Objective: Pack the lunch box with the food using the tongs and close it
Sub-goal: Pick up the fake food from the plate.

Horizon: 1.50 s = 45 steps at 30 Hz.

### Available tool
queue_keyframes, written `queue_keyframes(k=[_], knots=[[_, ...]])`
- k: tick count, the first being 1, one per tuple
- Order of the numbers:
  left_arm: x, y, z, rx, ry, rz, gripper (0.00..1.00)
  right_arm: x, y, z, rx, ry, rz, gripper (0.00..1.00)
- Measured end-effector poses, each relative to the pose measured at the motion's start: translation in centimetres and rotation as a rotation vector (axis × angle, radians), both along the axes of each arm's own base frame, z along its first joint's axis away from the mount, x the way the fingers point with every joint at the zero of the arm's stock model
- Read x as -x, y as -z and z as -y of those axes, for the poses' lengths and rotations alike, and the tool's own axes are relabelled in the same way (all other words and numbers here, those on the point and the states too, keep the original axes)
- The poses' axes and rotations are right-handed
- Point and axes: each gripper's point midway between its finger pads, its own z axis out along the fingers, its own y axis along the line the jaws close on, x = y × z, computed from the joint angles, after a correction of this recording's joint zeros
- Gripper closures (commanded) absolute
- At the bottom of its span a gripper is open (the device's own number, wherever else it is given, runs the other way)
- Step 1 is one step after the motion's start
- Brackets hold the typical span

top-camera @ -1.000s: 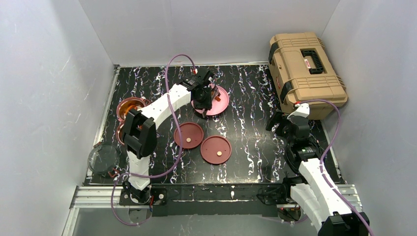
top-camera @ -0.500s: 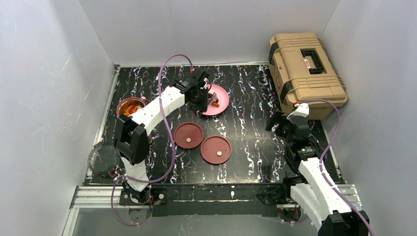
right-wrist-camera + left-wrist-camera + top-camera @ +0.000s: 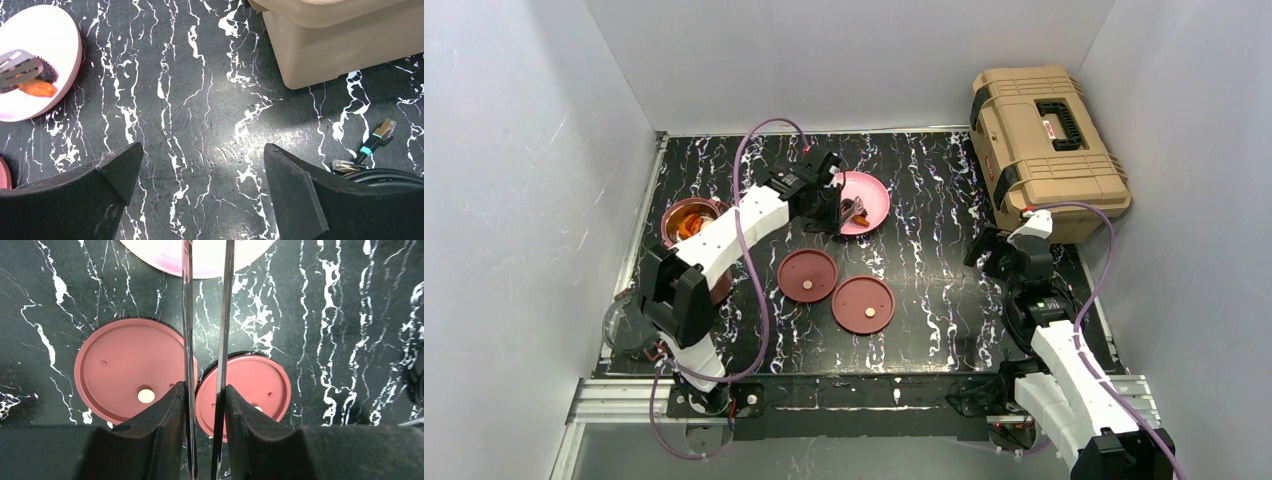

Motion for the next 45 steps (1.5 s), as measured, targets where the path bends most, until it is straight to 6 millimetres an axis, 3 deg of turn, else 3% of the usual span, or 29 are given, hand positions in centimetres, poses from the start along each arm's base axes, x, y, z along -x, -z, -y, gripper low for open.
queue_keyframes(k=[8, 14, 17, 23, 45], knots=[[0.2, -4.1, -0.1, 0.078, -0.010, 0.094, 0.93, 0.0, 0.0, 0.0, 0.000, 0.000, 0.000, 0.00], [-0.3, -5.2, -0.4, 0.116, -0.023, 0.121, 0.89, 0.0, 0.0, 0.0, 0.000, 0.000, 0.000, 0.00], [-0.3, -5.0, -0.6, 0.125, -0.027, 0.107, 0.80, 0.0, 0.0, 0.0, 0.000, 0.000, 0.000, 0.00], [0.2, -4.2, -0.6, 0.149, -0.031, 0.061, 0.71, 0.0, 0.0, 0.0, 0.000, 0.000, 0.001, 0.00], [0.0, 0.0, 0.1, 0.126, -0.053, -0.058, 0.66, 0.0, 0.0, 0.0, 0.000, 0.000, 0.001, 0.00]])
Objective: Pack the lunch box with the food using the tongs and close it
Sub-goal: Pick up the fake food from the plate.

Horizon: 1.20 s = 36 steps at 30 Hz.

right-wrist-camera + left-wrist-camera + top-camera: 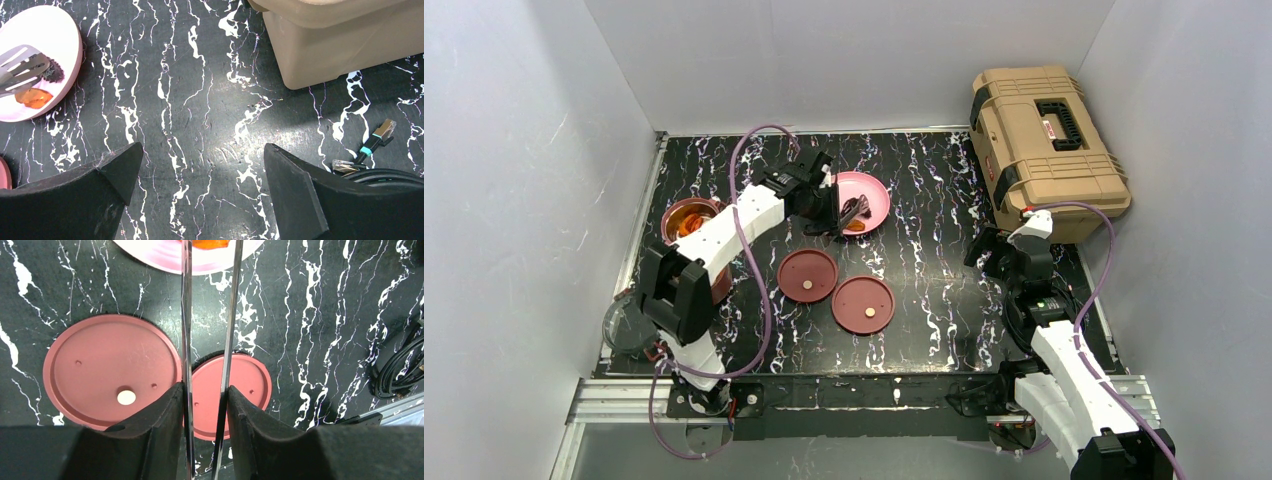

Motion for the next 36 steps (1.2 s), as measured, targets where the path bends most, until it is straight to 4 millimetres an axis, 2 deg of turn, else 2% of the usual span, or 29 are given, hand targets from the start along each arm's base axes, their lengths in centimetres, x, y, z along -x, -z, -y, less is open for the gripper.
queue_keyframes(k=[8, 17, 22, 36], knots=[[-1.8, 0.8, 1.2, -0.005, 0.013, 0.000, 0.67, 0.0, 0.0, 0.0, 0.000, 0.000, 0.000, 0.00], [-2.6, 0.7, 1.5, 0.000, 0.031, 0.016, 0.86, 0.0, 0.0, 0.0, 0.000, 0.000, -0.001, 0.00], [-2.6, 0.6, 1.4, -0.009, 0.057, 0.028, 0.87, 0.0, 0.0, 0.0, 0.000, 0.000, -0.001, 0.00], [-2.4, -2.3, 1.0, 0.006, 0.079, 0.102, 0.92, 0.0, 0.0, 0.0, 0.001, 0.000, -0.001, 0.00]])
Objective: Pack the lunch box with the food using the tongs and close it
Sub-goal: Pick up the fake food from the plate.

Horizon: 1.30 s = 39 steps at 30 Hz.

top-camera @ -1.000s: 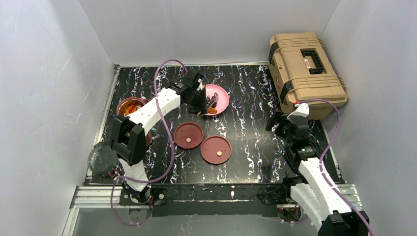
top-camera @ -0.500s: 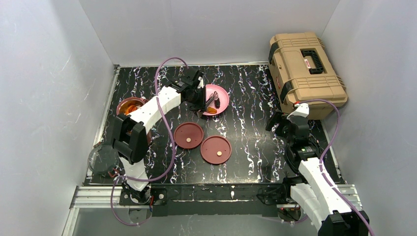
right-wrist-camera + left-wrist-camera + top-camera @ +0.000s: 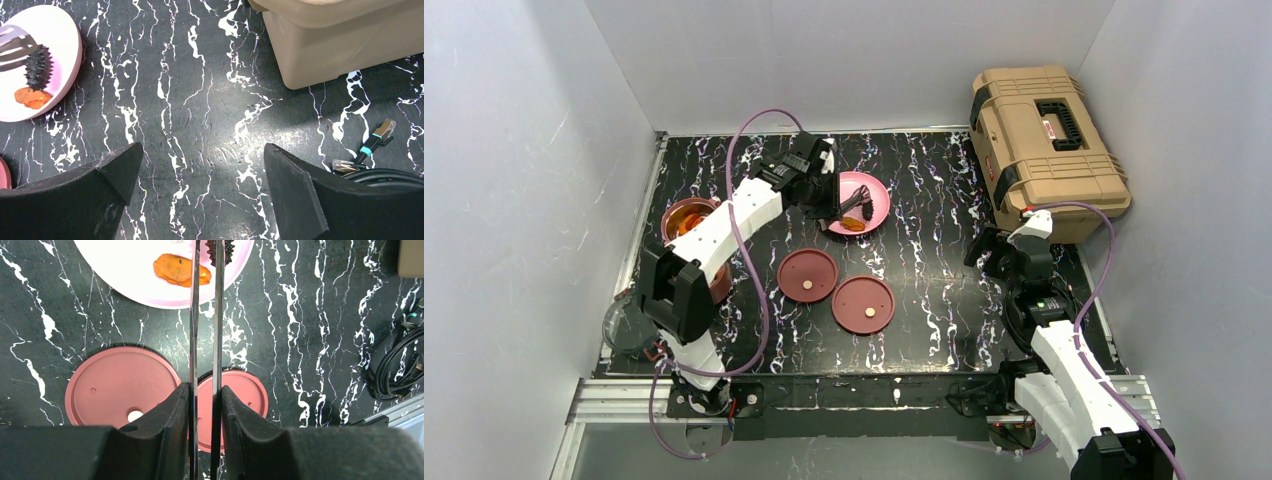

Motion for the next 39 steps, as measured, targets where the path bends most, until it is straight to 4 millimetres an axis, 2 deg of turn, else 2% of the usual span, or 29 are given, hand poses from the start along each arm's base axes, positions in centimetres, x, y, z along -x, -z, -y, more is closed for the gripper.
queue_keyframes(k=[11, 15, 20, 25, 29, 32, 36, 39], knots=[[0.6, -3.8, -1.7, 0.013, -0.012, 0.096, 0.93, 0.0, 0.0, 0.0, 0.000, 0.000, 0.000, 0.00], [0.4, -4.1, -3.7, 0.002, -0.046, 0.087, 0.93, 0.0, -0.1, 0.1, 0.001, 0.002, 0.003, 0.00], [1.0, -5.5, -8.2, -0.022, -0.102, 0.090, 0.93, 0.0, -0.2, 0.1, 0.001, 0.003, 0.009, 0.00], [2.6, -8.2, -14.3, -0.043, -0.188, 0.132, 0.93, 0.0, -0.2, 0.1, 0.001, 0.003, 0.009, 0.00], [4.1, -9.2, -19.2, -0.071, -0.292, 0.145, 0.93, 0.0, -0.2, 0.1, 0.000, 0.003, 0.007, 0.00], [5.1, -9.2, -22.7, -0.096, -0.383, 0.134, 0.94, 0.0, -0.2, 0.1, 0.000, 0.003, 0.007, 0.00], [6.5, -8.2, -27.2, -0.136, -0.514, 0.102, 0.94, 0.0, -0.2, 0.1, 0.001, 0.003, 0.007, 0.00], [7.3, -6.9, -29.3, -0.179, -0.579, 0.070, 0.95, 0.0, -0.2, 0.1, 0.001, 0.003, 0.007, 0.00]])
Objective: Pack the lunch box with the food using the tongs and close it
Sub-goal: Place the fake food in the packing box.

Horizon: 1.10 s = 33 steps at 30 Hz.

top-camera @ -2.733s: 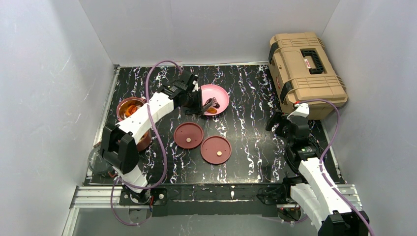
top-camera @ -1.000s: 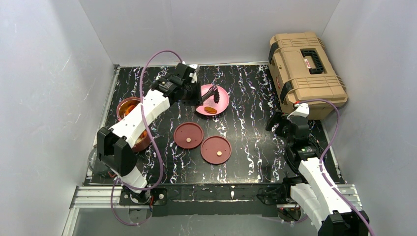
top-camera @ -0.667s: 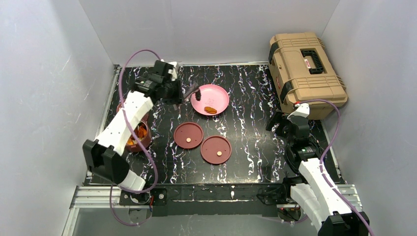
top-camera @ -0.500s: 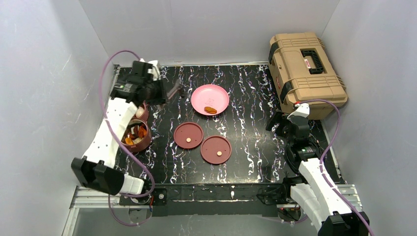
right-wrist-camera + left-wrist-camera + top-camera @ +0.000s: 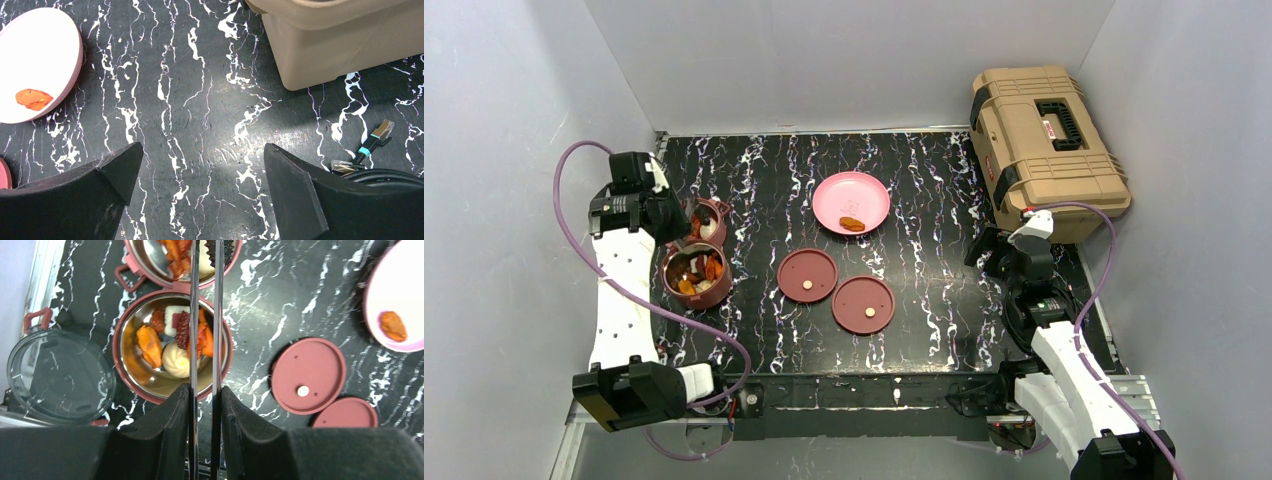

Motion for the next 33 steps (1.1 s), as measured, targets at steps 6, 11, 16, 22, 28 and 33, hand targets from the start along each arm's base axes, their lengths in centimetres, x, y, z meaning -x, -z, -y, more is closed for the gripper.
queue_keyframes(k=[6, 11, 16, 22, 28, 33], knots=[[0.3, 2.5, -1.1, -0.029, -0.027, -0.054, 0.95, 0.0, 0.0, 0.0, 0.000, 0.000, 0.000, 0.00], [-1.1, 2.8, -1.5, -0.026, -0.036, -0.029, 0.93, 0.0, 0.0, 0.0, 0.000, 0.000, -0.001, 0.00], [-2.3, 2.8, -1.9, -0.021, -0.051, 0.000, 0.92, 0.0, 0.2, 0.0, 0.001, 0.000, -0.008, 0.00], [-2.9, 4.0, -2.0, 0.009, -0.059, -0.023, 0.84, 0.0, 0.5, 0.0, 0.003, 0.000, -0.018, 0.00], [-3.0, 4.2, -2.0, 0.031, -0.064, -0.022, 0.72, 0.0, 0.6, 0.0, 0.003, 0.000, -0.020, 0.00], [-3.0, 4.2, -2.0, 0.040, -0.066, -0.020, 0.68, 0.0, 0.6, 0.0, 0.003, 0.000, -0.020, 0.00]])
